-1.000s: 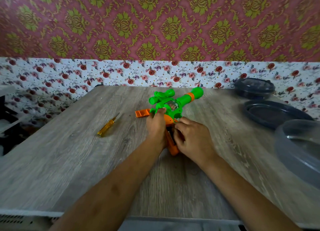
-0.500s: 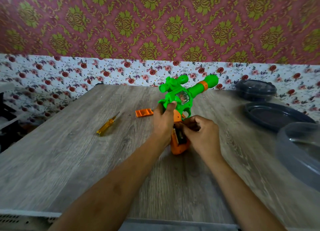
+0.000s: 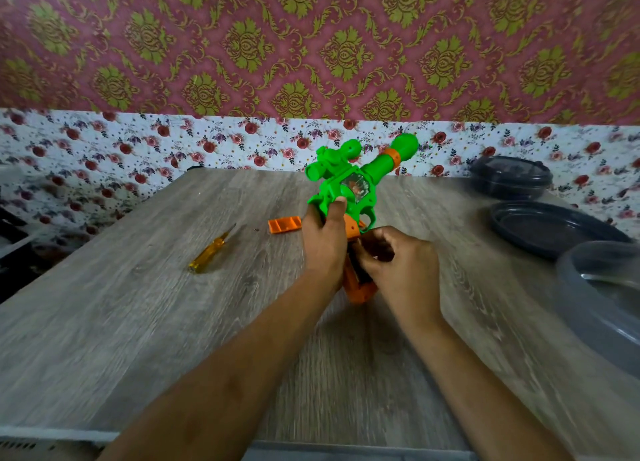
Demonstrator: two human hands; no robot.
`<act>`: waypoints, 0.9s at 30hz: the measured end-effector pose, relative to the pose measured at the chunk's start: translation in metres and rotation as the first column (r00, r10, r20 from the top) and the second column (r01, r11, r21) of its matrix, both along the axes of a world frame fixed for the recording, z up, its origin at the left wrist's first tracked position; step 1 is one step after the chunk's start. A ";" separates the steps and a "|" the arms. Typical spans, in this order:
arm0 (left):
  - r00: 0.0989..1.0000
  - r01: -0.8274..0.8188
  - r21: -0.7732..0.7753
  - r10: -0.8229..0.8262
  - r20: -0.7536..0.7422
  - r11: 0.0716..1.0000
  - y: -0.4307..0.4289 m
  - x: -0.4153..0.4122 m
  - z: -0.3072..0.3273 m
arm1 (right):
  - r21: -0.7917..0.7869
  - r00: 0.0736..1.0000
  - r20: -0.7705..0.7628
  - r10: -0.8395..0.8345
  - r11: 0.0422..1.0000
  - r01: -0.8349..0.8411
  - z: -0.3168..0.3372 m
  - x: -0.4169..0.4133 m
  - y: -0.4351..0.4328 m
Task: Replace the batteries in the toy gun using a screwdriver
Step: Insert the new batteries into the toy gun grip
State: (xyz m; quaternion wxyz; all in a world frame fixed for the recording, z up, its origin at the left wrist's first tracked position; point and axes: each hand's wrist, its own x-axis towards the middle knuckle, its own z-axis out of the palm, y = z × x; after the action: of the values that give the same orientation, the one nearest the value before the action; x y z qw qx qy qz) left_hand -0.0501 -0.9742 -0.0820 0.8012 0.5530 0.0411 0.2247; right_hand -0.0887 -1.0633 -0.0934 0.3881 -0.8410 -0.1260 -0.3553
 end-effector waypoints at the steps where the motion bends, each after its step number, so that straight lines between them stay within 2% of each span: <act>1: 1.000 -0.018 0.005 0.018 0.004 1.000 0.001 0.000 -0.001 | 0.002 1.000 -0.013 0.019 1.000 -0.018 -0.001 0.000 0.001; 6: 0.999 -0.044 0.049 0.045 -0.013 0.998 -0.002 -0.001 -0.002 | 0.045 0.995 -0.093 0.025 0.999 -0.021 -0.001 0.005 -0.002; 10: 0.997 -0.044 0.039 0.046 -0.062 0.998 -0.002 0.000 -0.001 | 0.110 0.999 -0.039 0.013 0.994 -0.009 -0.001 0.001 -0.003; 13: 0.991 -0.030 -0.140 0.011 -0.133 0.990 0.006 0.003 0.000 | 0.276 0.995 -0.009 0.099 0.957 -0.092 0.003 0.001 -0.001; 15: 0.988 -0.002 -0.265 -0.039 -0.151 0.964 0.011 0.004 0.002 | 0.437 0.980 -0.019 0.197 0.883 -0.169 0.009 0.001 -0.003; 16: 0.987 0.009 -0.286 -0.054 -0.153 0.958 0.012 0.003 0.004 | 0.448 0.973 -0.031 0.228 0.874 -0.191 0.012 0.002 -0.005; 17: 0.987 0.012 -0.281 -0.057 -0.153 0.960 0.013 0.003 0.005 | 0.378 0.969 -0.049 0.242 0.902 -0.206 0.012 0.002 -0.008; 19: 0.988 0.015 -0.244 -0.052 -0.146 0.970 0.012 0.005 0.005 | 0.056 0.961 -0.134 0.242 0.970 -0.236 0.009 0.001 -0.014; 21: 0.989 0.016 -0.217 -0.047 -0.139 0.976 0.012 0.005 0.005 | -0.260 0.967 -0.192 0.170 0.941 -0.217 0.007 -0.004 -0.016; 23: 0.985 0.019 -0.222 -0.057 -0.164 0.975 0.014 0.004 0.005 | -0.407 0.985 -0.142 0.102 0.901 -0.152 0.008 -0.008 -0.020; 27: 0.980 0.015 -0.247 -0.064 -0.188 0.969 0.019 0.005 0.007 | -0.549 0.981 -0.160 0.107 0.817 -0.179 0.010 -0.013 -0.026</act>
State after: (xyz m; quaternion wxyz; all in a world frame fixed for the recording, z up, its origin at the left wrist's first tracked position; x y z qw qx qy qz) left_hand -0.0447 -0.9555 -0.0748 0.8597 0.4702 0.1356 0.1465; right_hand -0.1015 -1.0892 -0.0834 0.1569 -0.9258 -0.2636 -0.2206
